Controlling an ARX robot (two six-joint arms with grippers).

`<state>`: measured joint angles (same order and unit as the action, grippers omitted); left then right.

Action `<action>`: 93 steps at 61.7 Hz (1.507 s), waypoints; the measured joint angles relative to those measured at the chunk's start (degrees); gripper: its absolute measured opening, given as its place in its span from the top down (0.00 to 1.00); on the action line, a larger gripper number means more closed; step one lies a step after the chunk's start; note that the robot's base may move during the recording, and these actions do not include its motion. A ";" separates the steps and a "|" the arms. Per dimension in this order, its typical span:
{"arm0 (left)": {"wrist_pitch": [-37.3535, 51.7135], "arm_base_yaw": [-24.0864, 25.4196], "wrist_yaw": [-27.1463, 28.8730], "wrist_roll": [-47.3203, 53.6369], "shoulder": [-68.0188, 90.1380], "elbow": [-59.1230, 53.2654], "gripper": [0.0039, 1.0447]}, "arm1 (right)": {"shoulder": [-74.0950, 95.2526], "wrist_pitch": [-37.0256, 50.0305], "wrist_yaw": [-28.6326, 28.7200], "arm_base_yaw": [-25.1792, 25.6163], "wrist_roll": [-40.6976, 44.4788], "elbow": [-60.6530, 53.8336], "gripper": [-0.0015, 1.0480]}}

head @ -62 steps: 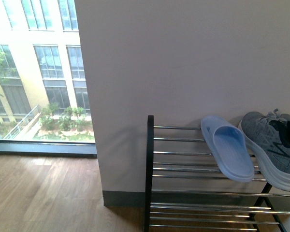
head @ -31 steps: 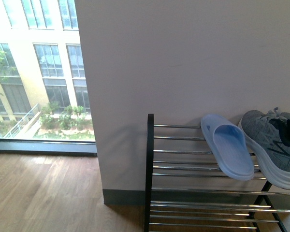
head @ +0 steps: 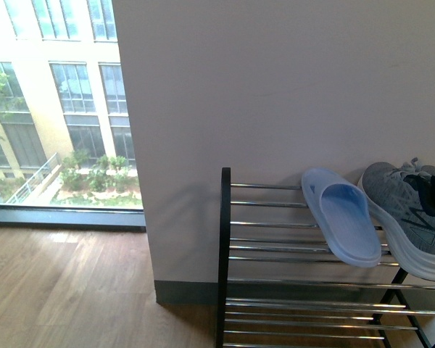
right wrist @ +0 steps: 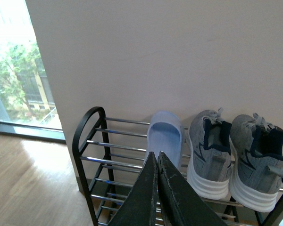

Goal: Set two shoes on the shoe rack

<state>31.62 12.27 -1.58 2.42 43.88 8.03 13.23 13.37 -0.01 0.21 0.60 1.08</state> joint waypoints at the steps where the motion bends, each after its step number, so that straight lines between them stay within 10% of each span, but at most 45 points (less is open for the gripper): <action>1: 0.00 0.00 0.00 -0.02 0.00 0.00 0.98 | -0.15 -0.15 0.00 0.00 0.00 0.00 0.98; 49: 0.00 0.00 0.00 -0.02 0.00 0.00 0.98 | -12.90 -13.18 0.00 0.00 0.00 0.00 0.98; 61: 0.00 0.00 0.02 0.00 0.00 0.00 0.98 | -12.90 -13.18 0.00 0.00 0.00 0.00 0.69; 73: -17.11 0.92 -14.05 -9.01 -0.76 4.92 0.98 | -12.90 -13.18 0.00 0.00 0.00 0.00 0.40; 86: -11.89 -5.62 -16.63 -12.90 14.67 13.03 0.98 | -12.90 -13.18 0.00 0.00 0.00 0.00 0.09; 93: -10.75 -10.54 -16.72 -12.44 26.73 19.10 0.98 | -12.90 -13.18 0.00 0.00 0.00 0.00 0.09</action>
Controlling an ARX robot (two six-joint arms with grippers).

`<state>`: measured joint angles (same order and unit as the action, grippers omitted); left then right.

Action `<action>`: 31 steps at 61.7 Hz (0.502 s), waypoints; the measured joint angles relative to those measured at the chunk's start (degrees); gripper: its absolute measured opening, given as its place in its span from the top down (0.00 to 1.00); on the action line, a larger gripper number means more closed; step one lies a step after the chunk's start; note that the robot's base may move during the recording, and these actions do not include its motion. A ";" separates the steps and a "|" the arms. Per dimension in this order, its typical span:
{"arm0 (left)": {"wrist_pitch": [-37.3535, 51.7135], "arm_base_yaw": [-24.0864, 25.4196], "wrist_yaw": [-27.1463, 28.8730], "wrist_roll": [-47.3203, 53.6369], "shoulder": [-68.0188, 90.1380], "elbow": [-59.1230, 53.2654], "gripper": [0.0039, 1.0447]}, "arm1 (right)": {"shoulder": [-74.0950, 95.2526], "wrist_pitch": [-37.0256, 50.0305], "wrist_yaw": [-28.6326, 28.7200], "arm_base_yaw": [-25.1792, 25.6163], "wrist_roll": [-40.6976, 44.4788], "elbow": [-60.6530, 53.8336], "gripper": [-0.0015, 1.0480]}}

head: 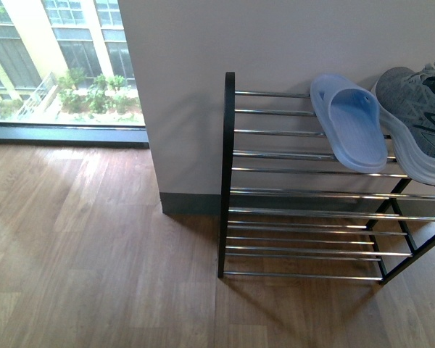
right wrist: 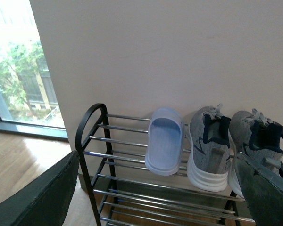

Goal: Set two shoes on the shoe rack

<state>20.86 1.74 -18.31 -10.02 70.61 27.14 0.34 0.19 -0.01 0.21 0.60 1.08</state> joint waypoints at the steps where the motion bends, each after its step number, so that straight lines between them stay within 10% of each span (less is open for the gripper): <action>1: -0.13 -0.46 -0.11 0.09 1.05 0.55 0.98 | 0.00 0.00 -0.02 0.00 0.00 0.00 0.09; 31: -3.61 -19.65 2.80 9.42 38.25 32.63 0.98 | -0.02 0.00 0.00 0.00 0.00 0.00 0.09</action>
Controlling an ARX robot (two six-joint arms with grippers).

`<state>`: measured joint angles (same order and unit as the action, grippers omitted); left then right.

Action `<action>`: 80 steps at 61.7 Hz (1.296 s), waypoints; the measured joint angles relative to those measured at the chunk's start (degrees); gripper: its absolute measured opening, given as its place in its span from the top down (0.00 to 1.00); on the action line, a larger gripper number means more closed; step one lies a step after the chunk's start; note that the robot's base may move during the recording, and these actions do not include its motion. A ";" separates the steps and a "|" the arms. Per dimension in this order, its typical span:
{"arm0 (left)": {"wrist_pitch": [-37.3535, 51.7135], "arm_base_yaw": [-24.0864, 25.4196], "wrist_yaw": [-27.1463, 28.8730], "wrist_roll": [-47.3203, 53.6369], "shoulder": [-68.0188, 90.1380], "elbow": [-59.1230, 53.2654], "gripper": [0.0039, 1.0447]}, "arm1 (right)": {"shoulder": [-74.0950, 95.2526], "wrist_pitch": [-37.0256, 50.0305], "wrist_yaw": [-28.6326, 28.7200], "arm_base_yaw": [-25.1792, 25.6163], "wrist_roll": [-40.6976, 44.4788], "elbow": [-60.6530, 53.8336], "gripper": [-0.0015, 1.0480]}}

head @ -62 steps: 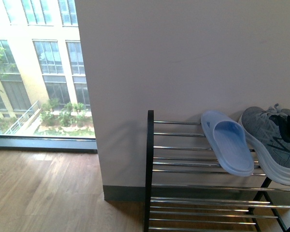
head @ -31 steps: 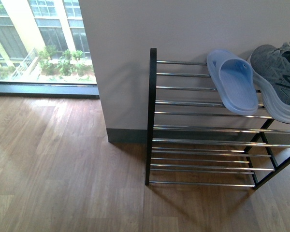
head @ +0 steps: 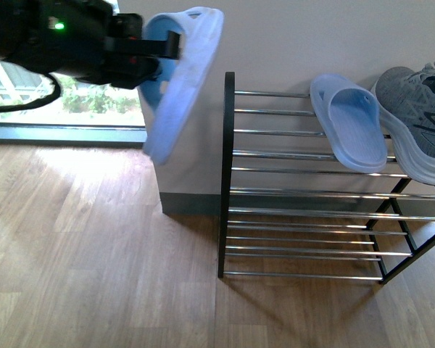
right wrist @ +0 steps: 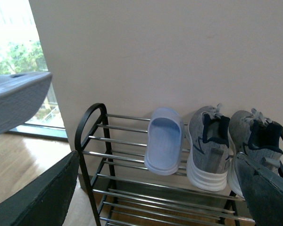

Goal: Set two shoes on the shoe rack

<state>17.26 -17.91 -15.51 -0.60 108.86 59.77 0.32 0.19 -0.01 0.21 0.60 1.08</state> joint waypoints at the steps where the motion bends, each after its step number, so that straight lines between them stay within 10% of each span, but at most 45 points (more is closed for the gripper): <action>1: -0.02 -0.79 0.85 0.48 1.68 1.92 0.98 | 0.02 0.00 0.00 0.00 0.00 0.00 0.09; 80: 1.11 -12.74 22.27 18.97 36.28 40.70 0.98 | 0.02 0.00 0.00 0.00 -0.02 0.00 0.09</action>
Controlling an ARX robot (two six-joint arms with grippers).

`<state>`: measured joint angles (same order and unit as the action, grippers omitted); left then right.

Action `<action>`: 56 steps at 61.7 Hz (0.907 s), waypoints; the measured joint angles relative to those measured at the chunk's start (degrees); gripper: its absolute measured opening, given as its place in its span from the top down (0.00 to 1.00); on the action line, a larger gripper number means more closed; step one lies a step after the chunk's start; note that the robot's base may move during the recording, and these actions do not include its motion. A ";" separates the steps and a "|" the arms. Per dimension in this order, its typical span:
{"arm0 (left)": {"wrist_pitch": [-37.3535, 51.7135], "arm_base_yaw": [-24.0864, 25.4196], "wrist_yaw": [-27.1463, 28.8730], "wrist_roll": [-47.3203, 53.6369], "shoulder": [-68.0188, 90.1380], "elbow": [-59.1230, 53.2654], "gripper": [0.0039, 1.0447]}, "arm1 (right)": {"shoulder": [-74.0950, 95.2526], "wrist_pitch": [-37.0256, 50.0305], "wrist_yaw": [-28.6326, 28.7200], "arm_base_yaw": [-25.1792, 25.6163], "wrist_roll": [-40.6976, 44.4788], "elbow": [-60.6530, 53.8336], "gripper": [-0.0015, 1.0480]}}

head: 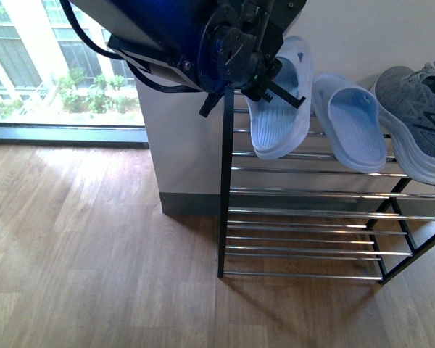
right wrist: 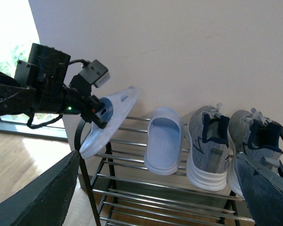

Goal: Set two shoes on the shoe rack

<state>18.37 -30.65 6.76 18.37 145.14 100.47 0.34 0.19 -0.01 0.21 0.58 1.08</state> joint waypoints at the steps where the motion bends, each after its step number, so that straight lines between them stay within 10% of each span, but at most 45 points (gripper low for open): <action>1: 0.00 0.00 0.13 0.28 0.33 0.20 0.98 | 0.00 0.00 0.00 0.00 0.02 0.00 0.09; 30: 1.29 0.17 0.72 6.60 5.84 5.73 0.98 | -0.02 0.00 0.00 0.00 0.02 0.00 0.09; 56: -1.27 0.85 -6.58 -5.95 -2.32 -2.19 0.23 | -0.02 0.00 0.00 0.00 0.02 0.00 0.09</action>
<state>17.10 -29.80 0.19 12.43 142.82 98.28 0.32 0.19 -0.01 0.21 0.60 1.08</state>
